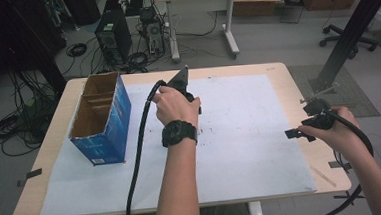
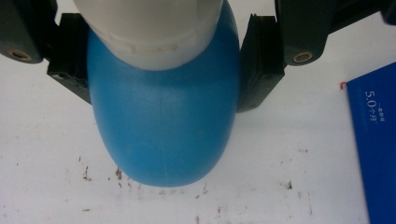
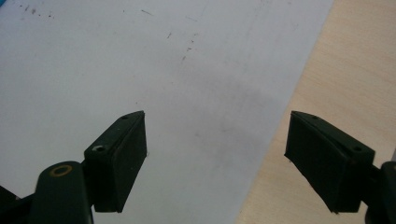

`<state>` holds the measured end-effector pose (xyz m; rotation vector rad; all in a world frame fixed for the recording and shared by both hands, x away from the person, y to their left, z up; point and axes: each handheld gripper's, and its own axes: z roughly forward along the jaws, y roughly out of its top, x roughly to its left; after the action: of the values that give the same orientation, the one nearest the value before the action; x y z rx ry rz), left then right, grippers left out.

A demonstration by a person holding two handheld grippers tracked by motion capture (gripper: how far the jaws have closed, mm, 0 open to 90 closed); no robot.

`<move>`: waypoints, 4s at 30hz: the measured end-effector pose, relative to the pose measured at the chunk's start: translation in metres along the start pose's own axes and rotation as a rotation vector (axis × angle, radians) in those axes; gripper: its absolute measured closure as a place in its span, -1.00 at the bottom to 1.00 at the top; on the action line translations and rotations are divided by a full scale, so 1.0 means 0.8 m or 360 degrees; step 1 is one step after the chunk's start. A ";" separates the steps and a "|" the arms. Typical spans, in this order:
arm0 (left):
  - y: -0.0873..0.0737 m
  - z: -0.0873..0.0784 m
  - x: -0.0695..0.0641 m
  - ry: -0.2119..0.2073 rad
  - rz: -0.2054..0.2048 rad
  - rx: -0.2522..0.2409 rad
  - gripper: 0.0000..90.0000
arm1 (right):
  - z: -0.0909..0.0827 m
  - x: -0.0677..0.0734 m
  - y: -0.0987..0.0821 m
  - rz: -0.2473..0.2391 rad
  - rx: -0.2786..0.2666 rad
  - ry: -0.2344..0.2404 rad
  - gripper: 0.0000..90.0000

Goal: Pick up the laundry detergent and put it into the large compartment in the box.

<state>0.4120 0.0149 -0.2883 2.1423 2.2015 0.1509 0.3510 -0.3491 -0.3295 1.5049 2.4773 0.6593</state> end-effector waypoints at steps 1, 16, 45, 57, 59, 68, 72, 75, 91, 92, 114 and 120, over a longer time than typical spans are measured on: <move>0.000 0.000 -0.001 -0.0007 0.0000 -0.0004 -0.21 | 0.000 0.000 0.000 0.0000 0.0000 0.0001 -0.54; 0.003 -0.001 -0.002 0.0007 0.0011 0.0029 -0.17 | -0.001 -0.002 -0.002 -0.0004 0.0002 -0.0007 -0.54; 0.011 -0.050 0.012 -0.0048 0.0091 0.0030 -0.17 | -0.007 0.001 0.009 -0.0004 0.0002 -0.0021 -0.53; 0.019 -0.081 0.020 -0.0051 0.0122 0.0018 -0.16 | -0.007 0.002 0.016 -0.0001 0.0008 -0.0022 -0.53; 0.020 -0.086 0.020 -0.0045 0.0127 0.0021 -0.17 | -0.007 0.002 0.018 -0.0001 0.0011 -0.0023 -0.53; 0.027 -0.110 0.022 -0.0047 0.0133 0.0020 -0.16 | -0.006 0.002 0.023 0.0002 0.0018 -0.0024 -0.53; 0.030 -0.125 0.022 -0.0051 0.0141 0.0005 -0.16 | -0.006 0.001 0.025 0.0003 0.0014 -0.0023 -0.53; 0.031 -0.135 0.023 -0.0051 0.0144 -0.0010 -0.16 | -0.006 0.002 0.027 0.0005 0.0017 -0.0023 -0.53; 0.040 -0.185 0.043 -0.0038 0.0149 -0.0042 -0.16 | -0.002 0.000 0.034 0.0005 0.0029 -0.0022 -0.53; 0.040 -0.185 0.043 -0.0038 0.0149 -0.0042 -0.16 | -0.002 0.000 0.034 0.0003 0.0029 -0.0022 -0.53; 0.047 -0.220 0.121 -0.0034 0.0060 -0.0062 -0.16 | 0.005 0.003 0.045 0.0007 0.0055 -0.0034 -0.53; 0.047 -0.225 0.153 -0.0001 0.0029 -0.0069 -0.16 | 0.007 0.004 0.047 0.0006 0.0063 -0.0039 -0.52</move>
<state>0.4250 0.1343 -0.1027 2.1401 2.1580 0.1969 0.3820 -0.3294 -0.3174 1.5223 2.4843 0.5918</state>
